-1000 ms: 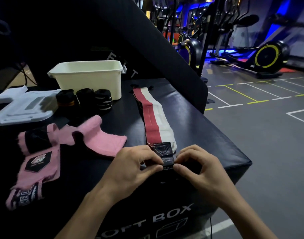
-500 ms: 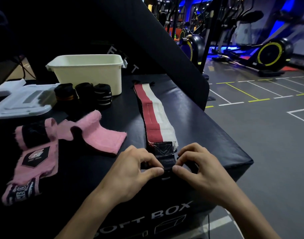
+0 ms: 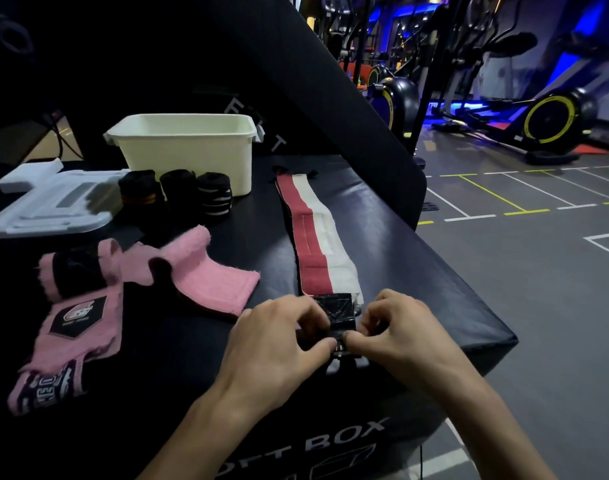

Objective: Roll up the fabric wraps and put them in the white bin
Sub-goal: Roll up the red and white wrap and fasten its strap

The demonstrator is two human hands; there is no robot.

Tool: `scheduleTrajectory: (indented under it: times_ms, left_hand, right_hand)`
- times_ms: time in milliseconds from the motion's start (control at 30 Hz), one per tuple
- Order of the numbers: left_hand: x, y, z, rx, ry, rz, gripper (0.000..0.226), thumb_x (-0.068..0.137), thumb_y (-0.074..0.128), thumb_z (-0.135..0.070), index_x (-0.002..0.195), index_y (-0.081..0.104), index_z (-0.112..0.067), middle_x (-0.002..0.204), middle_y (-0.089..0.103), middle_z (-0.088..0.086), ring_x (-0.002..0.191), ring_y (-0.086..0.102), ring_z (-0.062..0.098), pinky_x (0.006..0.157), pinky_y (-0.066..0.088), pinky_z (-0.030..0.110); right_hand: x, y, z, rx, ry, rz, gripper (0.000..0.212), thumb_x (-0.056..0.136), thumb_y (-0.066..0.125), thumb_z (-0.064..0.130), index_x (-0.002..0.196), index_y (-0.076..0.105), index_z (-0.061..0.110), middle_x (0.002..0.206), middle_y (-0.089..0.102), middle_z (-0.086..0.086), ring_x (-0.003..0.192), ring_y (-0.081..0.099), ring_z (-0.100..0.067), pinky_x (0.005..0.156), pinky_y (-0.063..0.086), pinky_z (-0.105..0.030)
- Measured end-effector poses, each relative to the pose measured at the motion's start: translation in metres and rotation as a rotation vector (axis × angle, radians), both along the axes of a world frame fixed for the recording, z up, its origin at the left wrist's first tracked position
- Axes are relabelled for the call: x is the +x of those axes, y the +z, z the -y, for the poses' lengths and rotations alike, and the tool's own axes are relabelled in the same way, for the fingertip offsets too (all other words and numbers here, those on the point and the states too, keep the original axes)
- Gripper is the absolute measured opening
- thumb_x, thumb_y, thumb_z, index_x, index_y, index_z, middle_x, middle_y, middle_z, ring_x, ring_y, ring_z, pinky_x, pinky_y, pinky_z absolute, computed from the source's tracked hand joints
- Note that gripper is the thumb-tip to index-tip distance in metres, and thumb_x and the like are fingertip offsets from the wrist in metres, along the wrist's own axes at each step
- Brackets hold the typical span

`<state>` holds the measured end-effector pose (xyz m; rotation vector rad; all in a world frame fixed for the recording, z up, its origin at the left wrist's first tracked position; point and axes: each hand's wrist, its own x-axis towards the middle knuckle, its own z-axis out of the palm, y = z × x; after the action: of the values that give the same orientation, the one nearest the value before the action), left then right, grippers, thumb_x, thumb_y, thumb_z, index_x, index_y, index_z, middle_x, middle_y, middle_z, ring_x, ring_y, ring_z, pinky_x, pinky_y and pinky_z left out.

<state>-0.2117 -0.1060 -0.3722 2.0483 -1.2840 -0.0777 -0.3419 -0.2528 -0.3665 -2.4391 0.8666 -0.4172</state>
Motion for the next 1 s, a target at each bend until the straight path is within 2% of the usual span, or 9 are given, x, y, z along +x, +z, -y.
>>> scheduleTrajectory:
  times_ms: [133,233,333,467,567,700,800,900,1000]
  left_hand:
    - [0.004,-0.006,-0.003,0.002,-0.115,0.151,0.021,0.084,0.064,-0.057,0.091,0.073,-0.040,0.093,0.061,-0.022,0.086,0.059,0.002,0.072,0.051,0.028]
    - [0.007,-0.011,-0.005,0.035,-0.123,0.266,0.037,0.081,0.051,-0.070,0.095,0.074,-0.044,0.093,0.061,-0.024,0.082,0.054,0.000,0.065,0.036,0.013]
    - [0.009,-0.015,-0.006,0.007,-0.143,0.291,0.035,0.084,0.052,-0.067,0.097,0.074,-0.042,0.095,0.060,-0.024,0.082,0.051,-0.001,0.065,0.033,0.010]
    - [0.008,-0.017,-0.003,-0.043,-0.177,0.357,0.025,0.092,0.056,-0.056,0.094,0.072,-0.037,0.097,0.059,-0.022,0.086,0.052,0.002,0.065,0.049,0.021]
    - [0.009,-0.019,0.000,-0.068,-0.188,0.370,0.019,0.094,0.058,-0.049,0.093,0.071,-0.035,0.096,0.062,-0.020,0.084,0.056,0.005,0.068,0.051,0.025]
    - [0.012,-0.021,0.004,-0.082,-0.182,0.302,0.020,0.098,0.055,-0.046,0.096,0.071,-0.034,0.094,0.064,-0.018,0.083,0.058,0.003,0.071,0.051,0.027]
    - [0.012,-0.017,0.005,-0.108,-0.184,0.123,0.016,0.097,0.060,-0.043,0.097,0.073,-0.032,0.093,0.069,-0.018,0.086,0.065,0.002,0.076,0.053,0.029]
    - [0.006,-0.009,0.004,-0.109,-0.150,-0.068,0.008,0.094,0.069,-0.039,0.093,0.073,-0.033,0.086,0.072,-0.020,0.079,0.069,0.006,0.072,0.054,0.028]
    - [0.001,-0.008,0.003,-0.086,-0.105,-0.098,0.007,0.092,0.070,-0.039,0.088,0.072,-0.034,0.082,0.071,-0.023,0.077,0.068,0.003,0.070,0.053,0.026]
  right_hand:
    - [0.003,0.000,0.000,0.015,-0.014,-0.023,0.030,0.065,0.076,0.044,0.055,0.060,0.020,0.072,0.060,0.004,0.070,0.059,-0.008,0.067,0.052,-0.036]
    - [0.000,-0.005,-0.001,0.011,-0.018,0.086,0.025,0.065,0.080,0.037,0.061,0.061,0.023,0.070,0.062,0.008,0.068,0.058,-0.006,0.066,0.050,-0.032]
    - [-0.005,-0.011,-0.003,0.021,0.048,0.182,0.019,0.071,0.082,0.031,0.065,0.065,0.027,0.073,0.065,0.013,0.072,0.062,-0.005,0.068,0.051,-0.030]
    - [-0.021,-0.018,0.000,-0.087,0.189,0.195,0.023,0.075,0.073,0.057,0.085,0.069,0.036,0.086,0.064,0.017,0.086,0.063,-0.006,0.074,0.050,-0.026]
    - [-0.027,-0.022,0.004,-0.172,0.245,0.155,0.029,0.080,0.068,0.063,0.095,0.068,0.039,0.094,0.060,0.022,0.092,0.059,-0.006,0.076,0.048,-0.023]
    - [-0.018,-0.028,0.004,-0.284,0.239,0.208,0.034,0.092,0.049,0.067,0.092,0.065,0.036,0.092,0.055,0.022,0.084,0.056,-0.007,0.070,0.049,-0.032]
    - [-0.016,-0.028,0.006,-0.334,0.220,0.183,0.030,0.096,0.045,0.062,0.091,0.060,0.036,0.090,0.054,0.020,0.081,0.054,-0.006,0.069,0.048,-0.032]
    - [-0.018,-0.023,0.009,-0.308,0.186,0.153,0.030,0.094,0.042,0.062,0.086,0.055,0.037,0.084,0.053,0.021,0.078,0.053,-0.004,0.068,0.045,-0.029]
    - [-0.017,-0.019,0.009,-0.234,0.148,0.133,0.038,0.087,0.041,0.068,0.077,0.056,0.035,0.075,0.057,0.020,0.075,0.054,-0.004,0.066,0.045,-0.030]
